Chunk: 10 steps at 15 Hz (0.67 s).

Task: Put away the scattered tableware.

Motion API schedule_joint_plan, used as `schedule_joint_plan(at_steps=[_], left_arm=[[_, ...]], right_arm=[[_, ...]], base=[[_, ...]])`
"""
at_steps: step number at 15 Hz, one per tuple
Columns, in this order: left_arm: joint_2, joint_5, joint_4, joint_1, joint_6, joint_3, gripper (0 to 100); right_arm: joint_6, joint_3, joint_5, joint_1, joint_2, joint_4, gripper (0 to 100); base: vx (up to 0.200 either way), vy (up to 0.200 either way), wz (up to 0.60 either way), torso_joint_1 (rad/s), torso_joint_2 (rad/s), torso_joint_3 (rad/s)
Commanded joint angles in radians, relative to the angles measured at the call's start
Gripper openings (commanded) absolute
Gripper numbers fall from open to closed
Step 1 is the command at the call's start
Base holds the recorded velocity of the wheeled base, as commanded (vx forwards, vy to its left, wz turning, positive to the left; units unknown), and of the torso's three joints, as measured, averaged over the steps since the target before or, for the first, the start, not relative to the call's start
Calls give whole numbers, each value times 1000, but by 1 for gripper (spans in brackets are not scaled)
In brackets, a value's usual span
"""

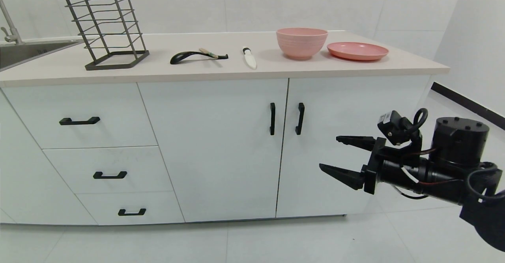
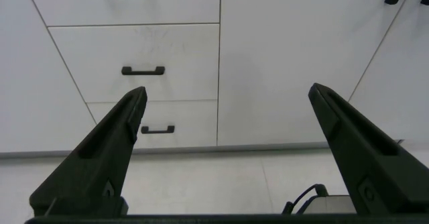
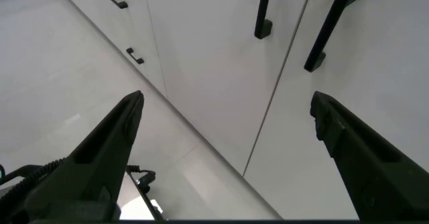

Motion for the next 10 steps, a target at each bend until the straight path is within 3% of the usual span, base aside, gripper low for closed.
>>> schedule_joint_plan(at_steps=[1,4,5,6,7,10], left_arm=[[1,1,-2,2,2,0,100],[1,1,-14,3,7,0,100],[1,0,-62,3,-5,-34,100],[28,-11,-148,14,-21,-181,100],[97,-36,-128,18,-19,-238,100],[185,-91,-117,-6,-15,-235,100]], right_arm=[[1,12,-5,-3,9,-12,100],[1,41,-6,-11,-14,-13,100],[-1,69,-8,-10,-32,-19,100],[-1,94,-6,-8,-54,-21,100],[-1,98,-6,-3,-58,-22,100],[1,117,-2,0,-60,-62,100]], base=[[0,0,0,0,0,0],[0,0,0,0,0,0],[0,0,0,0,0,0],[0,0,0,0,0,0],[0,0,0,0,0,0],[0,0,0,0,0,0]])
